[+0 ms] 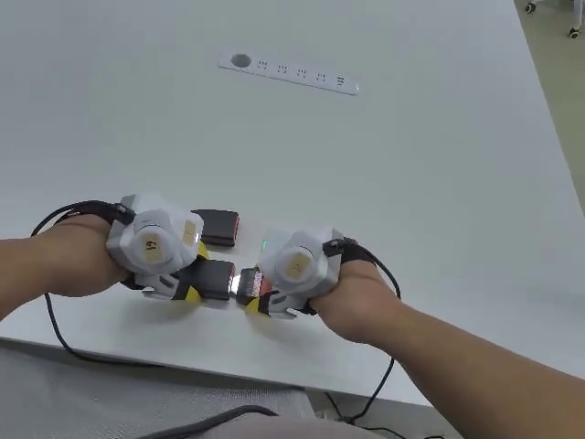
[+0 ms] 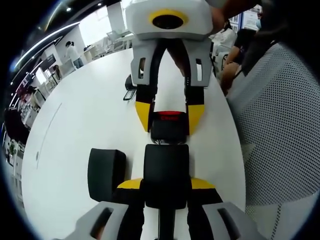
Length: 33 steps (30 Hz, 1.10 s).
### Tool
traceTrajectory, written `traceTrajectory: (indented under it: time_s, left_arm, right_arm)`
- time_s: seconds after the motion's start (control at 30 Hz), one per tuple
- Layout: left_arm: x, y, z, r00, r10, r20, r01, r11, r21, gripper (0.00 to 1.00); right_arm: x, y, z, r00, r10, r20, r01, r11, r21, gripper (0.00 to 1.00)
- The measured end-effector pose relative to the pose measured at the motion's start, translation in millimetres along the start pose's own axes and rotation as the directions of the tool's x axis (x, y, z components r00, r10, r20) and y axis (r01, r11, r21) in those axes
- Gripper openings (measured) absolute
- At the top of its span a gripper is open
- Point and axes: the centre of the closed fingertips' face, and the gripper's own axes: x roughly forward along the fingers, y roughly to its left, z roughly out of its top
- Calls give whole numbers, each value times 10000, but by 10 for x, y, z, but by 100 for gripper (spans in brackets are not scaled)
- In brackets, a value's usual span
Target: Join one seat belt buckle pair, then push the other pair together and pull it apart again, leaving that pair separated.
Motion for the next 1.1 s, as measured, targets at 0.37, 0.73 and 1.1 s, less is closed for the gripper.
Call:
traceTrajectory:
  time_s: [0.37, 0.73, 1.1]
  left_arm:
    - [-13, -8, 5, 10000, -15, -54, 14, 10000, -91, 32]
    - [-22, -10, -2, 9999, -25, -148, 22, 9998, -206, 33]
    - [-23, -15, -6, 9995, -61, -316, 50, 9994, -343, 34]
  right_arm:
    - [5, -4, -1, 9999, -101, -46, 101, 9999, 58, 31]
    - [-23, 9, 29, 9999, -137, 7, 136, 9998, 107, 31]
    - [-6, 10, 29, 10000, -55, -80, 56, 9998, 166, 32]
